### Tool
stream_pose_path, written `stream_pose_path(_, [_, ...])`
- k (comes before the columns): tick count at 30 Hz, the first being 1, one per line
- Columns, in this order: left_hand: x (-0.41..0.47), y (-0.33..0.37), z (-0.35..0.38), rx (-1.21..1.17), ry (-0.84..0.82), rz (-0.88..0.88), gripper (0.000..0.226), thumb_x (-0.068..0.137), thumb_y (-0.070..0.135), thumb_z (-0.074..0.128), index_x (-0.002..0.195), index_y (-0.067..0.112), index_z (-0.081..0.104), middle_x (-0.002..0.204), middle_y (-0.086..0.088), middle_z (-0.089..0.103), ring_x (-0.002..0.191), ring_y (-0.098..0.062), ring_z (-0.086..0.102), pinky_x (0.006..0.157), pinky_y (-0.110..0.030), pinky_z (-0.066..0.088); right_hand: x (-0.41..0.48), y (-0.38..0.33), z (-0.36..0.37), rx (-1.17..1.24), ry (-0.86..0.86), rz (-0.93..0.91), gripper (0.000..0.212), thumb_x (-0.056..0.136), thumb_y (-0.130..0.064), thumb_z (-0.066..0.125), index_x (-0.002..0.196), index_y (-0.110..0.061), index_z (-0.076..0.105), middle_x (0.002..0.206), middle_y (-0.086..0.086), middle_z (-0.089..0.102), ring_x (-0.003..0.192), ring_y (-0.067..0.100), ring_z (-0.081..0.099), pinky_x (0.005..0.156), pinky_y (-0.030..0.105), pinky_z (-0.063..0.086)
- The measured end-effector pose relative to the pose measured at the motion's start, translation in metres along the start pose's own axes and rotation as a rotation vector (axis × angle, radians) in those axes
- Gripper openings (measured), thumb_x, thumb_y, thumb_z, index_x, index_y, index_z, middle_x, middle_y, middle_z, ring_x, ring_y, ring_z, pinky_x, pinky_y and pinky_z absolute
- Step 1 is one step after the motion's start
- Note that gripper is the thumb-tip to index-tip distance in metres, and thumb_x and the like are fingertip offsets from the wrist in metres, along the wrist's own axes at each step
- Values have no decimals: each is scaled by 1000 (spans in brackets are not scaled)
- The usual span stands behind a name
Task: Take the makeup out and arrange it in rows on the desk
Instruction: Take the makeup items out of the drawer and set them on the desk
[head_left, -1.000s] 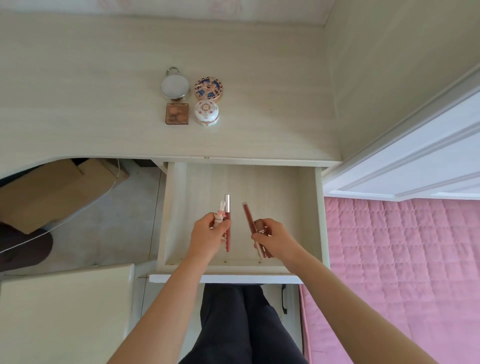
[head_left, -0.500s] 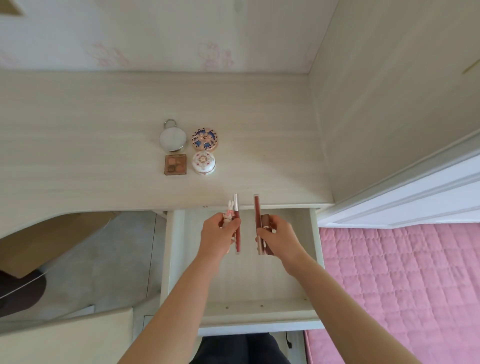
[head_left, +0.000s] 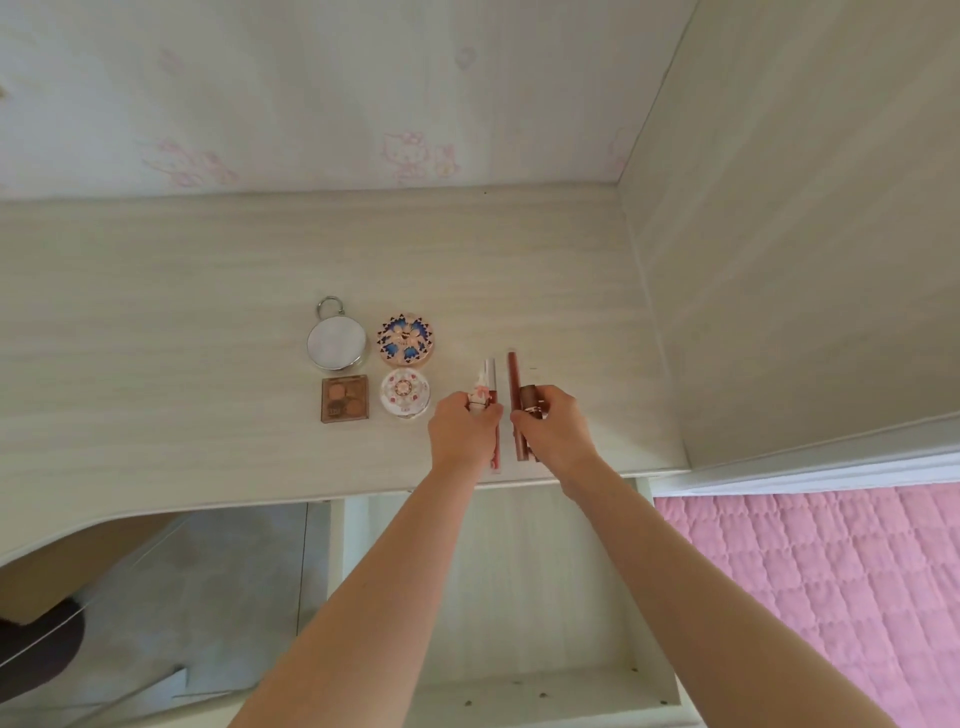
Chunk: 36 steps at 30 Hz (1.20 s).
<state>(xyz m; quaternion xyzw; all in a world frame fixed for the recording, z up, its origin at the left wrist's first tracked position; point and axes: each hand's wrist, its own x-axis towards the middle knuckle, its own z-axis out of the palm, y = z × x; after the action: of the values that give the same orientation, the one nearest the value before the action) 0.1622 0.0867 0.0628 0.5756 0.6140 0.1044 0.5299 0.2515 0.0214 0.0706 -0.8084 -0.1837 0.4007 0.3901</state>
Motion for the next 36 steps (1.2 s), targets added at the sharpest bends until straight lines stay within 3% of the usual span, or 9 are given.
stream_pose_path(6, [29, 19, 5, 116, 11, 46, 12, 90, 15, 58, 81, 7, 54, 72, -6, 55, 53, -14, 50, 32, -16, 31, 36, -20, 8, -115, 52, 41, 17, 82, -9, 57, 98, -12, 63, 75, -1, 56, 68, 20, 52, 51, 25, 41])
stream_pose_path(9, [39, 27, 5, 201, 15, 41, 20, 90, 16, 56, 101, 0, 59, 93, -15, 64, 79, -30, 63, 45, -24, 37, 48, -26, 13, -119, 59, 73, 15, 82, -10, 57, 96, -14, 61, 79, 0, 56, 68, 20, 53, 48, 24, 40])
stream_pose_path(11, [45, 30, 6, 244, 30, 43, 20, 90, 16, 55, 103, 0, 59, 98, -16, 64, 86, -31, 62, 55, -29, 38, 55, -28, 14, -151, 61, 89, 15, 82, -11, 57, 97, -15, 59, 85, 1, 56, 72, 22, 53, 51, 24, 41])
stream_pose_path(13, [49, 33, 6, 273, 40, 35, 19, 91, 15, 54, 102, 1, 57, 98, -16, 64, 76, -27, 59, 49, -28, 38, 60, -29, 15, -189, 69, 101, 18, 84, -11, 55, 100, -15, 60, 88, 1, 56, 73, 21, 53, 56, 25, 42])
stream_pose_path(15, [53, 35, 5, 273, 45, 20, 17, 92, 15, 53, 101, 1, 56, 97, -16, 63, 61, -20, 54, 36, -22, 38, 64, -30, 14, -224, 69, 100, 14, 85, -14, 54, 97, -16, 59, 84, -1, 55, 66, 17, 52, 49, 22, 40])
stream_pose_path(19, [57, 38, 4, 283, 47, 4, 14, 90, 11, 53, 102, 3, 54, 97, -13, 62, 78, -25, 56, 60, -32, 45, 68, -31, 11, -290, 76, 71, 11, 83, -16, 56, 93, -17, 61, 83, -1, 59, 68, 18, 54, 48, 22, 39])
stream_pose_path(24, [58, 37, 4, 305, 62, 13, 17, 87, 2, 51, 104, 0, 53, 103, -15, 60, 83, -24, 55, 64, -29, 42, 71, -34, 10, -353, 63, 41, 11, 85, -15, 58, 94, -15, 62, 84, 2, 62, 72, 21, 58, 53, 25, 44])
stream_pose_path(30, [58, 37, 6, 335, 83, 73, 16, 94, 8, 46, 103, -2, 54, 108, -19, 59, 94, -30, 59, 65, -31, 40, 76, -35, 8, -372, 65, 25, 8, 84, -14, 57, 90, -12, 62, 74, -2, 56, 61, 15, 52, 51, 26, 44])
stream_pose_path(36, [58, 36, 4, 388, 129, 128, 18, 94, 7, 48, 109, -3, 52, 113, -18, 55, 98, -29, 55, 78, -37, 47, 80, -39, 7, -415, 83, 14, 6, 83, -12, 56, 77, -13, 56, 66, -2, 52, 57, 18, 53, 62, 37, 57])
